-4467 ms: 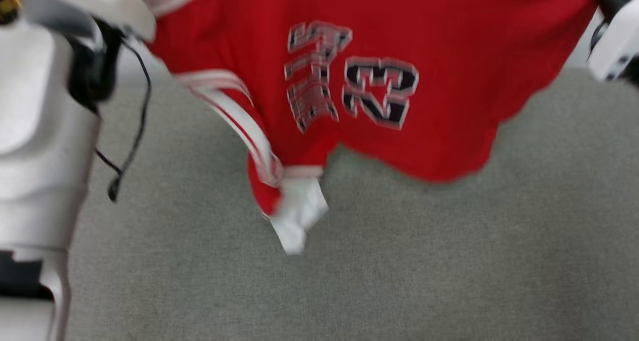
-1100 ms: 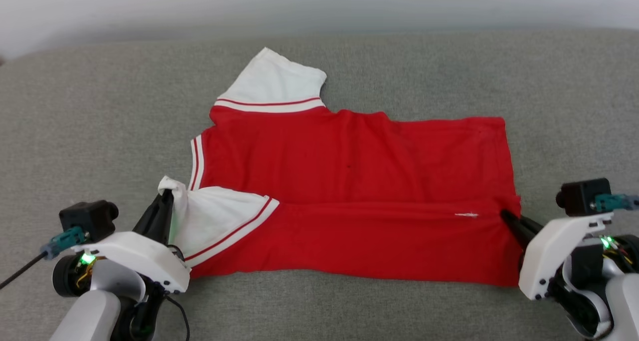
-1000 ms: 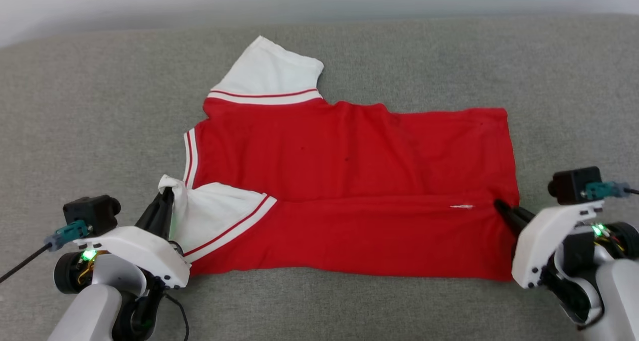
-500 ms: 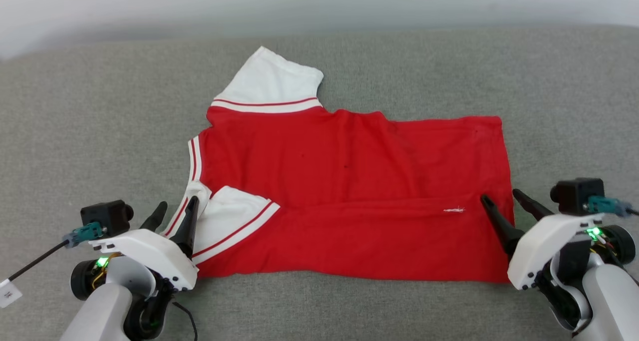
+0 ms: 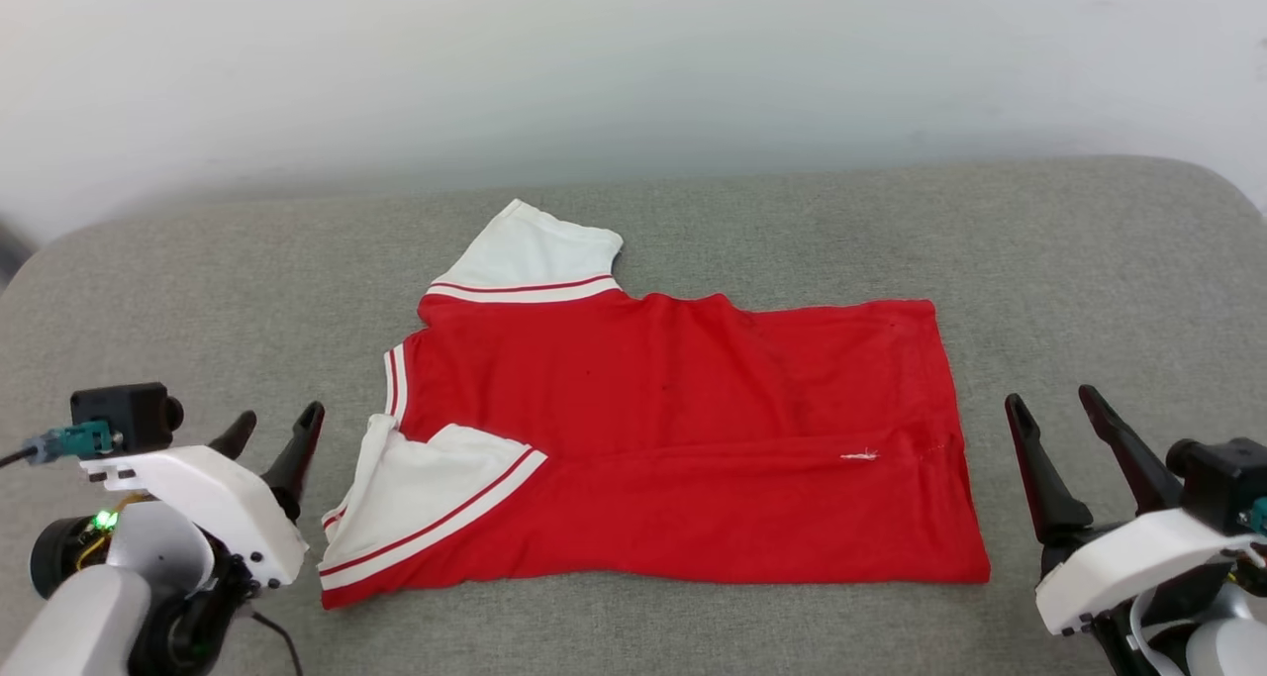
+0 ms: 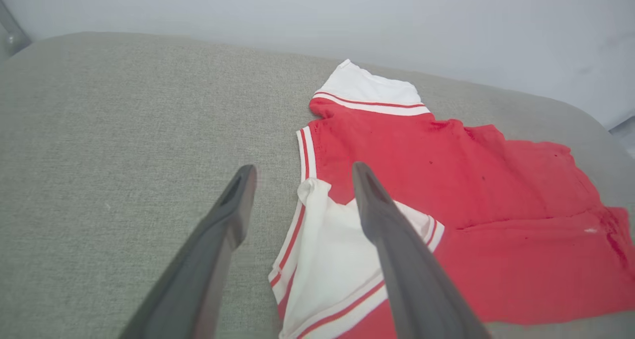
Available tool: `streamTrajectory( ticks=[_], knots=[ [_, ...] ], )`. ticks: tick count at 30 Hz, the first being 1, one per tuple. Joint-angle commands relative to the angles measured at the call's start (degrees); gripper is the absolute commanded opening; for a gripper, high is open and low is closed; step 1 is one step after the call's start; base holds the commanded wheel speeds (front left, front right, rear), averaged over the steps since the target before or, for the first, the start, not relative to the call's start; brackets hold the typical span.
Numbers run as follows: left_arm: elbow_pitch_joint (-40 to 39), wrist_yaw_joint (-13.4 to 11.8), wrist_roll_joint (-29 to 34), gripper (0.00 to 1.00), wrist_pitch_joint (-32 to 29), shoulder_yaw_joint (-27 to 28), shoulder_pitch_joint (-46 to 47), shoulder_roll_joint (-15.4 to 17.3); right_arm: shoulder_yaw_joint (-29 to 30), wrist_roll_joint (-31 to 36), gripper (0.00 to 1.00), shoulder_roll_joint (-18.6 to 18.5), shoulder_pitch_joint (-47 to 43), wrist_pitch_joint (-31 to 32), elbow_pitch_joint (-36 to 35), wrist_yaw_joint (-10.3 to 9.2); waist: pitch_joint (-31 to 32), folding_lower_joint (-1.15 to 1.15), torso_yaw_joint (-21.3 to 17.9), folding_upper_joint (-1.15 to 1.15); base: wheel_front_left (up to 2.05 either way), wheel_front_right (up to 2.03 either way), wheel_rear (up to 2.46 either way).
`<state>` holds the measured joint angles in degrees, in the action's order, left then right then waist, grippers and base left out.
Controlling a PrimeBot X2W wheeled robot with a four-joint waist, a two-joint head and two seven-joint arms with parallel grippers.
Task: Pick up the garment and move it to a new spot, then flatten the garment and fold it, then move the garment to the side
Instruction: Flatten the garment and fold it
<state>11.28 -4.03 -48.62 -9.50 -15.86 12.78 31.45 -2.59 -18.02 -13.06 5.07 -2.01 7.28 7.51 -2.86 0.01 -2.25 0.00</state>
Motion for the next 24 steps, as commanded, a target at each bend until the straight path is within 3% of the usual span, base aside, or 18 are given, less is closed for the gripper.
streamTrajectory(
  ticks=[1, 5, 11, 16, 22, 23, 24],
  knots=[
    [-0.82, 0.09, -0.47, 1.00, -1.58, -0.20, -0.67, 0.73, 0.49, 0.44, 1.00, 0.59, -0.93, 0.09, -0.95, -0.04, 0.01, -0.01, -0.28, 0.00, 0.00, 0.00, 0.00],
    [-4.04, 0.67, -2.86, 1.00, -10.80, -1.40, -1.78, 4.95, 2.05, 1.70, 1.00, 2.87, -3.60, 1.45, -5.30, -0.04, -1.00, -0.01, -1.20, 0.00, 0.00, 0.00, 0.00],
    [-5.32, 0.45, -6.88, 1.00, -21.33, -3.44, -4.29, 7.65, 2.39, 2.79, 1.00, 4.97, -4.62, 3.28, -8.64, -0.04, -3.92, -0.01, -2.90, 0.00, 0.00, 0.00, 0.00],
    [-2.77, -0.51, -8.01, 1.00, -23.36, -3.81, -4.84, 7.34, 2.11, 2.77, 1.00, 5.67, -3.54, 3.91, -9.41, -0.04, -6.64, -0.01, -3.73, 0.00, 0.00, 0.00, 0.00],
    [3.12, 1.31, -9.23, 1.00, -23.77, -5.99, -3.68, 3.62, 2.04, 1.53, 1.00, 5.42, -2.67, 4.56, -8.88, -0.04, -8.22, -0.01, -3.71, 0.00, 0.00, 0.00, 0.00],
    [3.79, 1.91, -9.28, 0.55, -23.58, -6.44, -3.48, 2.83, 2.04, 1.05, 1.00, 5.12, -2.57, 5.08, -8.64, -0.04, -8.26, -0.01, -3.67, 0.00, 0.00, 0.00, 0.00],
    [4.44, 2.67, -9.68, 0.02, -23.68, -6.97, -3.40, 2.12, 2.27, 0.62, 1.00, 4.74, -2.47, 5.43, -8.55, -0.04, -8.22, -0.01, -3.58, 0.00, 0.00, 0.00, 0.00]
  ],
)
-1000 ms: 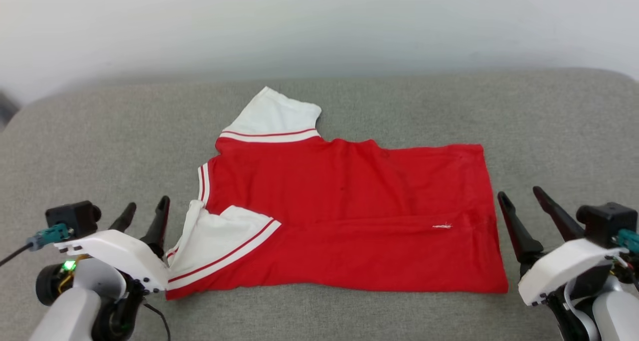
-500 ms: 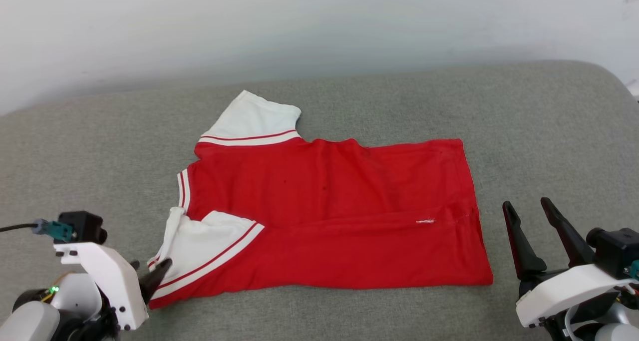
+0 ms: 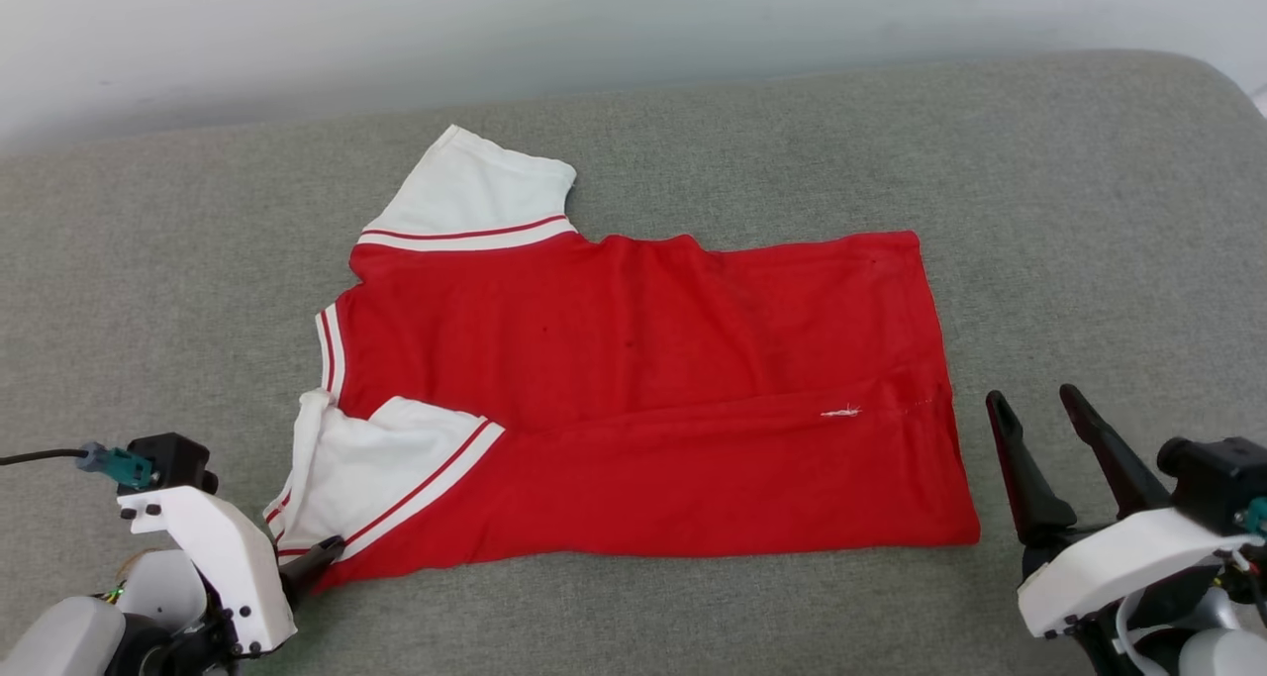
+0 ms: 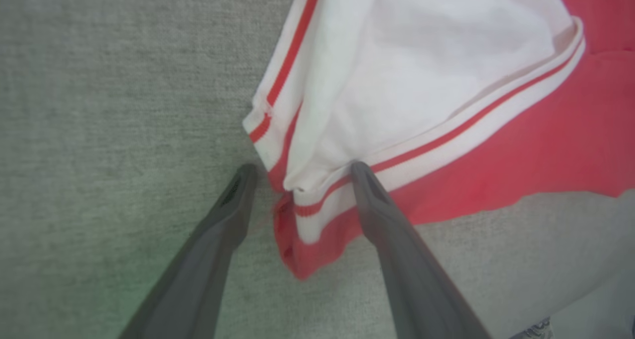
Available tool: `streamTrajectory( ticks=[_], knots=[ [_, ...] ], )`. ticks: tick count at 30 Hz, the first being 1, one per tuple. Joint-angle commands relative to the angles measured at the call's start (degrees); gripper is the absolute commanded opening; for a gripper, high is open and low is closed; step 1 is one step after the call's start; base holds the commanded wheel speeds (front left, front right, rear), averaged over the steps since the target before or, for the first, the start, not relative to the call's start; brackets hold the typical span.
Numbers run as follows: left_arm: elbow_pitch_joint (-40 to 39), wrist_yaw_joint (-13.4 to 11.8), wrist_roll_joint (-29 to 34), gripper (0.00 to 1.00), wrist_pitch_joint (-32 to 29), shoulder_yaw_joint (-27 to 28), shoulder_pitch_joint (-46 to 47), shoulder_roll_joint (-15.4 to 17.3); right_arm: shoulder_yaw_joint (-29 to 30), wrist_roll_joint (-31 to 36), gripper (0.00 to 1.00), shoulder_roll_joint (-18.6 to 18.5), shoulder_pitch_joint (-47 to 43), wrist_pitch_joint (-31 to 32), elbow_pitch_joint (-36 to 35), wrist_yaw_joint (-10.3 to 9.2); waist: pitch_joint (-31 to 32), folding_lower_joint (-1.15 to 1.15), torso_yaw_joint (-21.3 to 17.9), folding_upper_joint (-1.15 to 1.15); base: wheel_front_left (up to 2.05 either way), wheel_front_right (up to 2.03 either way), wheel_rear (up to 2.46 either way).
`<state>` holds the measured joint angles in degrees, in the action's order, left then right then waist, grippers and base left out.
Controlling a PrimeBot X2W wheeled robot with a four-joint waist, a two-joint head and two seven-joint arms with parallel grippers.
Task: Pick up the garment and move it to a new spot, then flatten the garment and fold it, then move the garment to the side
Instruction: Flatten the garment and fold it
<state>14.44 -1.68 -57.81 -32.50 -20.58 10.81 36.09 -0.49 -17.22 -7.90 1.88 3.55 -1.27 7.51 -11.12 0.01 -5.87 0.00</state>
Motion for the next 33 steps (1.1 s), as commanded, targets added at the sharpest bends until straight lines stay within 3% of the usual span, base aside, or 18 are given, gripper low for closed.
streamTrajectory(
  ticks=[1, 6, 11, 16, 27, 28, 29, 30, 31, 33],
  knots=[
    [2.17, 1.15, -0.80, 0.00, -0.83, -2.75, -1.35, -3.12, 0.36, -0.76, 1.00, -0.72, 0.71, 0.71, 0.34, -0.04, 0.15, -0.01, 0.17, 0.00, 0.00, 0.00, 0.00],
    [5.65, 3.63, -0.38, 0.00, 1.33, -2.70, 0.32, -3.87, 1.41, -4.15, 1.00, -2.89, 1.69, 6.20, 2.06, -0.04, 1.20, -0.01, 0.94, 0.00, 0.00, 0.00, 0.00],
    [6.07, 4.27, 0.92, 0.00, 6.47, -0.57, 2.99, -3.33, 1.80, -9.60, 1.00, -6.78, 4.06, 19.99, 6.69, -0.04, 2.54, -0.01, 2.36, 0.00, 0.00, 0.00, 0.00],
    [2.84, 4.05, 1.57, 0.00, 7.62, -0.18, 4.37, -3.22, 0.79, -12.54, 1.00, -8.66, 6.96, 33.16, 10.42, -0.03, 1.63, -0.01, 4.43, 0.00, 0.00, 0.00, 0.00],
    [-1.43, 3.51, 2.77, 0.00, 7.96, -1.56, 5.50, -4.39, -3.47, -14.64, 1.00, -4.29, 10.05, 44.26, 19.77, -0.02, -1.67, -0.01, 7.48, 0.00, 0.00, 0.00, 0.00],
    [-1.60, 3.36, 2.81, 0.00, 7.99, -1.64, 5.30, -4.48, -3.78, -14.95, 0.80, -4.04, 9.85, 44.85, 20.54, -0.02, -1.71, -0.01, 7.55, 0.00, 0.00, 0.00, 0.00],
    [-1.70, 3.27, 2.76, 0.00, 8.23, -1.59, 5.09, -4.62, -3.99, -15.31, 0.33, -3.81, 9.83, 45.11, 21.07, -0.02, -1.68, -0.01, 7.55, 0.00, 0.00, 0.00, 0.00],
    [-1.74, 3.19, 2.64, 0.00, 8.31, -1.61, 4.77, -4.78, -4.30, -15.43, 0.07, -3.71, 9.96, 45.33, 21.35, -0.01, -1.53, -0.01, 7.48, 0.00, 0.00, 0.00, 0.00],
    [-1.77, 3.03, 2.52, 0.00, 8.35, -1.65, 4.44, -4.77, -4.46, -15.70, 0.00, -3.76, 10.10, 45.29, 21.38, -0.01, -1.28, -0.01, 7.37, 0.00, 0.00, 0.00, 0.00],
    [-1.78, 2.83, 2.33, 0.00, 8.65, -1.41, 3.82, -4.62, -4.46, -15.73, 0.00, -4.51, 10.65, 44.30, 20.67, 0.04, -0.65, -0.01, 7.05, 0.00, 0.00, 0.00, 0.00]
  ],
)
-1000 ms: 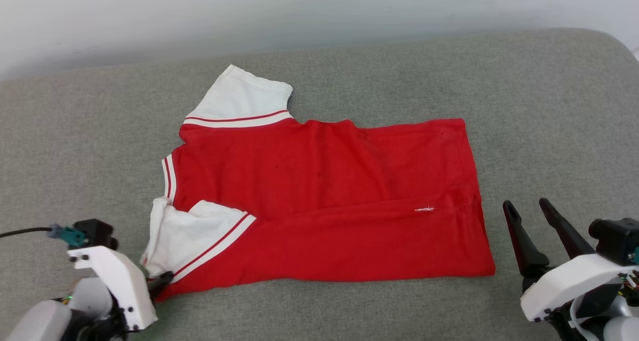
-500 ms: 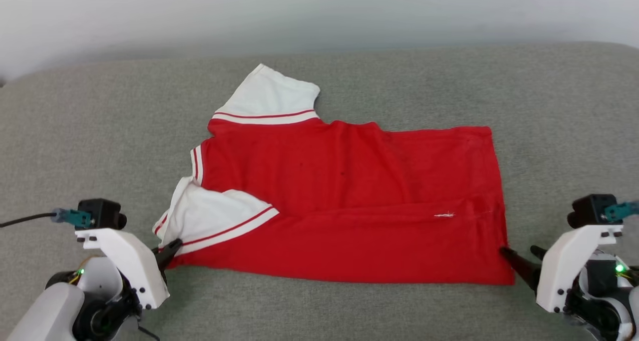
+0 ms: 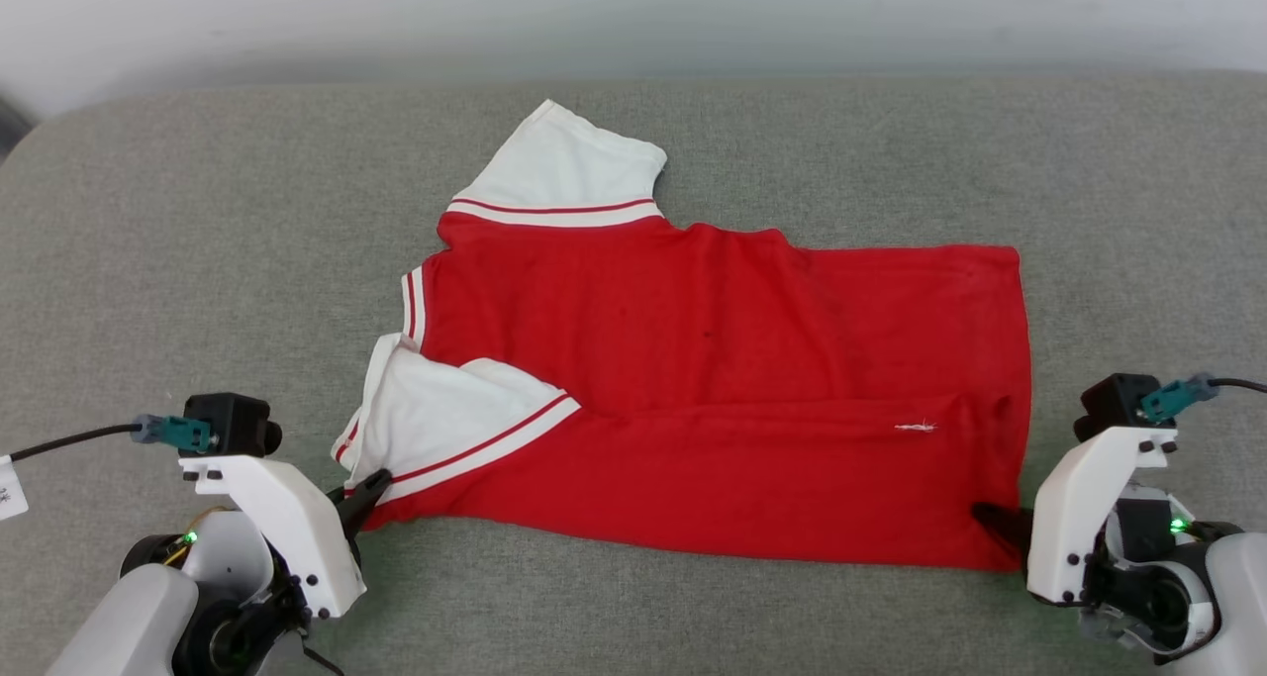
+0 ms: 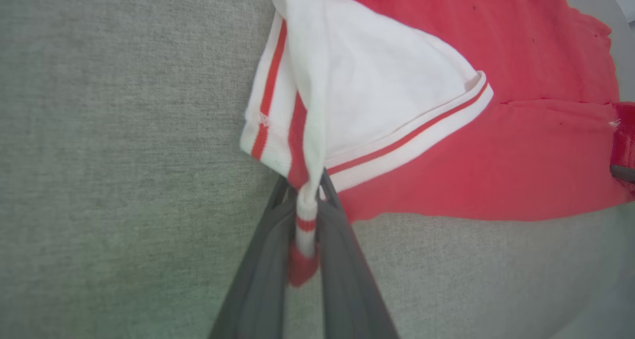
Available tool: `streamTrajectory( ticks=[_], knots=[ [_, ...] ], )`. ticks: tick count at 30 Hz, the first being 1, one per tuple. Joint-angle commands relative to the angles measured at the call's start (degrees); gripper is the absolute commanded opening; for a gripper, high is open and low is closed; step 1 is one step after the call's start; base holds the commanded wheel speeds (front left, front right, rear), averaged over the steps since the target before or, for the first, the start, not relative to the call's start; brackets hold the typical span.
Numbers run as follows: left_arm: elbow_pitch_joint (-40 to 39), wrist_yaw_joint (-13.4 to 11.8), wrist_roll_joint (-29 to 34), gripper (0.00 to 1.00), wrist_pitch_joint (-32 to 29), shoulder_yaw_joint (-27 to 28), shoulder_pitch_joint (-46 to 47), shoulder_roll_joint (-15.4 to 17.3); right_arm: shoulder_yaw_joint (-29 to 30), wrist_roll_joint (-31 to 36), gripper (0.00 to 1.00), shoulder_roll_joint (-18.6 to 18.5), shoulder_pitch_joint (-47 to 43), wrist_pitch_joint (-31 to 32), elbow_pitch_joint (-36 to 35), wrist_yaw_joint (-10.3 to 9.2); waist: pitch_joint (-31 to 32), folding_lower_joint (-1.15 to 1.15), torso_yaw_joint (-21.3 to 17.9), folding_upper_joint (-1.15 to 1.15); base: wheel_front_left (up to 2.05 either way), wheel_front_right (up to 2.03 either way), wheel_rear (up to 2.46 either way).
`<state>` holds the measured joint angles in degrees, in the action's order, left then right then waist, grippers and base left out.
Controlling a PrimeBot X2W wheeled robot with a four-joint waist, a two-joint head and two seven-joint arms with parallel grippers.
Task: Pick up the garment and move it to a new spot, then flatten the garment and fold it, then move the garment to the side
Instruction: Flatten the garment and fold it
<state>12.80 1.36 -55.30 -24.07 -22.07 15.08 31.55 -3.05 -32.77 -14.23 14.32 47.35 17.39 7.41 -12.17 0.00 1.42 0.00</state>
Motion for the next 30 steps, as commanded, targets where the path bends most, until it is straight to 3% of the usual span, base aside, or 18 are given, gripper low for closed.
streamTrajectory(
  ticks=[1, 15, 26, 27, 28, 29, 30],
  knots=[
    [-0.25, -0.41, -0.21, 0.00, 0.36, 0.08, -0.85, -0.05, -1.77, -0.26, 0.00, 1.22, -1.61, 0.18, 1.60, 0.12, 0.85, 0.00, -0.39, 0.00, 0.00, 0.00, 0.00],
    [-5.07, -4.48, -0.49, 0.00, 1.94, 0.35, -9.98, 0.56, -3.23, -1.11, 0.00, -1.81, -5.73, -1.99, -4.55, 0.07, 12.12, 0.00, -1.09, 0.00, 0.00, 0.00, 0.00],
    [-9.72, -7.87, -1.69, 0.00, -0.05, -0.12, -16.96, 1.72, 0.92, -0.48, 0.00, -1.03, -13.20, 1.63, -7.99, 0.07, 14.53, 0.00, -0.76, 0.00, 0.00, 0.00, 0.00],
    [-9.30, -7.91, -1.64, 0.00, 0.13, -0.39, -17.22, 1.38, 1.06, -0.28, 0.04, -0.75, -13.59, 1.23, -7.80, 0.07, 14.47, 0.00, -0.79, 0.00, 0.00, 0.00, 0.00],
    [-8.74, -8.09, -1.79, 0.05, 0.46, -0.45, -17.33, 0.79, 1.18, -0.03, 0.40, -0.51, -13.93, 0.55, -7.64, 0.07, 14.37, 0.00, -0.79, 0.00, 0.00, 0.00, 0.00],
    [-7.94, -8.20, -2.01, 0.44, 0.61, -0.58, -17.37, 0.21, 1.15, -0.01, 1.00, -0.20, -14.52, -0.02, -7.24, 0.07, 14.26, 0.00, -0.79, 0.00, 0.00, 0.00, 0.00],
    [-7.25, -8.04, -2.16, 0.93, 0.63, -0.81, -17.30, -0.26, 1.02, 0.25, 1.00, 0.02, -14.87, -1.17, -7.21, 0.07, 14.15, 0.00, -0.77, 0.00, 0.00, 0.00, 0.00]
  ],
)
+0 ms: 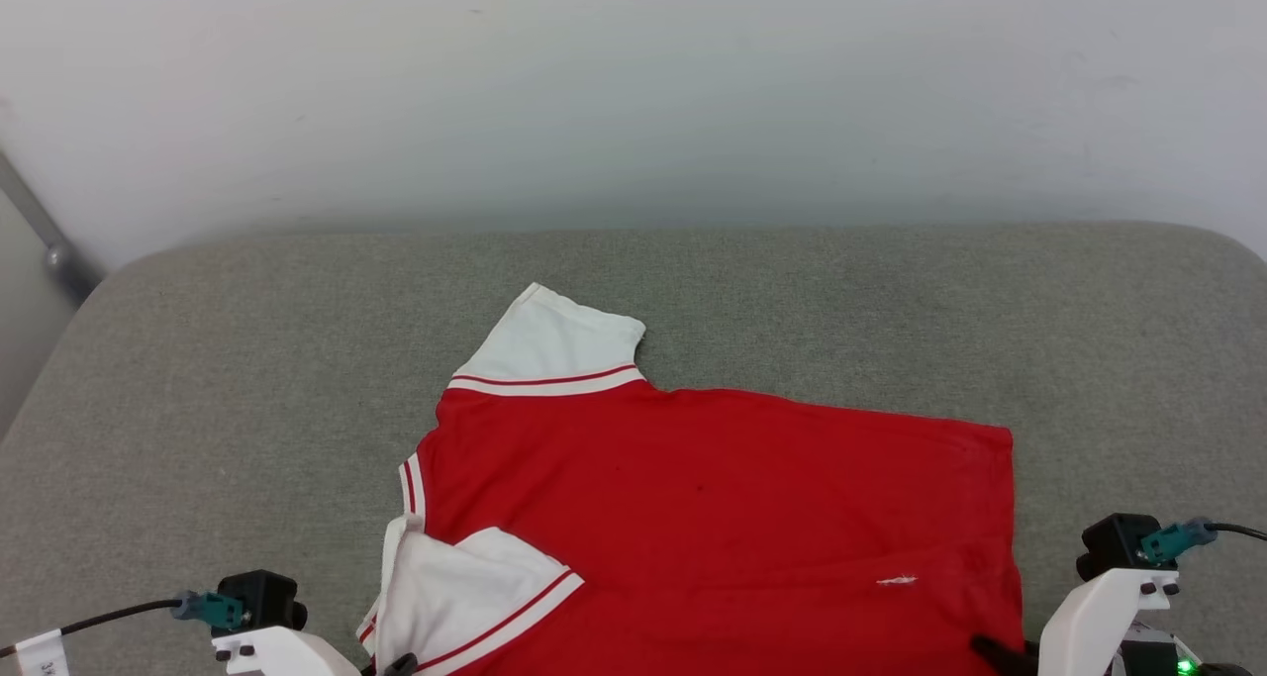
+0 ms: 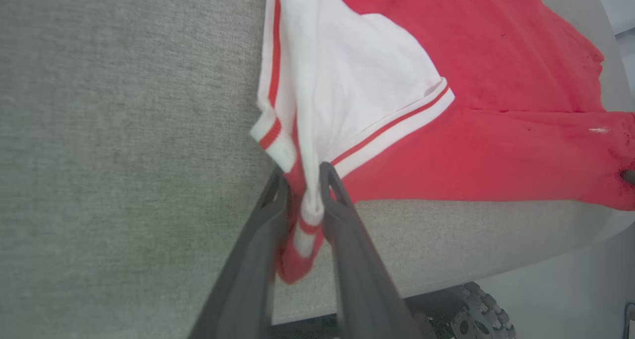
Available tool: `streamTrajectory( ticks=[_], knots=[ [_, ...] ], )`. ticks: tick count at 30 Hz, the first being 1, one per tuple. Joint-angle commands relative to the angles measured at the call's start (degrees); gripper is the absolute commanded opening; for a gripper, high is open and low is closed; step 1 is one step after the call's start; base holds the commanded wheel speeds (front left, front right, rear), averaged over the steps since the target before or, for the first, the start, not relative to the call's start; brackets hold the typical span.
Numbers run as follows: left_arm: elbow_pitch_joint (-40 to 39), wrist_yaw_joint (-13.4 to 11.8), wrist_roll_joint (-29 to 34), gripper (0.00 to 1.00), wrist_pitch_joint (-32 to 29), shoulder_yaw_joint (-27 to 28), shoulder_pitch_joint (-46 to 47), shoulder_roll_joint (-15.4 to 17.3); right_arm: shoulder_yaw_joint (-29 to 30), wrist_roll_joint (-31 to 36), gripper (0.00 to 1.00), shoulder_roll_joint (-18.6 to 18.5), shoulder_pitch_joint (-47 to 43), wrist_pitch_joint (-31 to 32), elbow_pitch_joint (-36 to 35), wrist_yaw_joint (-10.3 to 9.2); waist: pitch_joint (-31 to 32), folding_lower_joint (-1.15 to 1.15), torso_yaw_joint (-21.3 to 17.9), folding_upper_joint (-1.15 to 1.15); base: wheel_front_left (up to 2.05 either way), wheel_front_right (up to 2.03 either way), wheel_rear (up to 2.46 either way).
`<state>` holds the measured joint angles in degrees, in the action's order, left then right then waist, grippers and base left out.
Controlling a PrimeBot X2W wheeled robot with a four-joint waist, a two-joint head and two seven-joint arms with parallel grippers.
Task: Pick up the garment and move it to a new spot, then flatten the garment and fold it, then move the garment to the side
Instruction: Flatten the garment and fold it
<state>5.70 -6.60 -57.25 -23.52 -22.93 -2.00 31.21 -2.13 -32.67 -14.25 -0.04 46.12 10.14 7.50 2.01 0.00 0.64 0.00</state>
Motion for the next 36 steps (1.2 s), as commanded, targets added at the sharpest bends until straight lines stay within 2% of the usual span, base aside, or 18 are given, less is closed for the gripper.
streamTrajectory(
  ticks=[1, 5, 12, 15, 21, 25, 30, 36],
  knots=[
    [0.56, 0.20, -0.33, 1.00, 0.42, -0.01, 0.12, -0.36, 0.05, 0.50, 1.00, 0.23, -0.63, -1.27, 0.06, -0.01, -0.15, 0.00, 0.00, 0.00, 0.00, 0.00, 0.00],
    [2.67, 0.70, 0.29, 1.00, 2.39, 0.28, 1.63, -1.48, -1.26, 2.06, 1.00, 0.22, -1.13, -9.02, -1.36, -0.01, -0.44, 0.00, -0.64, 0.00, 0.00, 0.00, 0.00],
    [2.12, -0.92, 4.53, 1.00, 9.70, 2.73, 5.22, -1.03, -0.85, 8.32, 1.00, 0.90, 0.21, -28.05, -5.06, -0.01, -0.94, 0.00, -3.13, 0.00, 0.00, 0.00, 0.00],
    [1.69, -1.30, 6.54, 1.00, 12.54, 3.61, 8.07, -1.01, 0.04, 11.13, 1.00, 1.94, 1.22, -34.13, -6.34, -0.01, -2.03, 0.00, -4.51, 0.00, 0.00, 0.00, 0.00],
    [0.87, -1.27, 9.86, 1.00, 16.04, 5.41, 18.75, -0.73, 0.70, 14.93, 1.00, 4.66, 5.35, -41.46, -11.34, -0.02, -10.38, 0.00, -7.71, 0.00, 0.00, 0.00, 0.00],
    [1.83, -0.35, 9.76, 1.00, 14.88, 6.85, 26.94, 0.55, 0.71, 16.32, 1.00, 6.46, 8.11, -43.17, -14.23, -0.02, -16.51, 0.00, -9.95, 0.00, 0.00, 0.00, 0.00],
    [4.54, 2.33, 8.69, 1.00, 10.84, 7.38, 36.98, 2.46, 0.96, 17.38, 1.00, 8.36, 10.37, -44.73, -16.24, -0.02, -22.52, 0.00, -12.35, 0.00, 0.00, 0.00, 0.00],
    [9.83, 7.24, 5.96, 1.00, 0.16, 5.53, 47.63, 5.59, 0.54, 17.68, 1.00, 9.87, 12.10, -45.72, -16.02, -0.02, -27.42, 0.00, -14.82, 0.00, 0.00, 0.00, 0.00]
  ],
)
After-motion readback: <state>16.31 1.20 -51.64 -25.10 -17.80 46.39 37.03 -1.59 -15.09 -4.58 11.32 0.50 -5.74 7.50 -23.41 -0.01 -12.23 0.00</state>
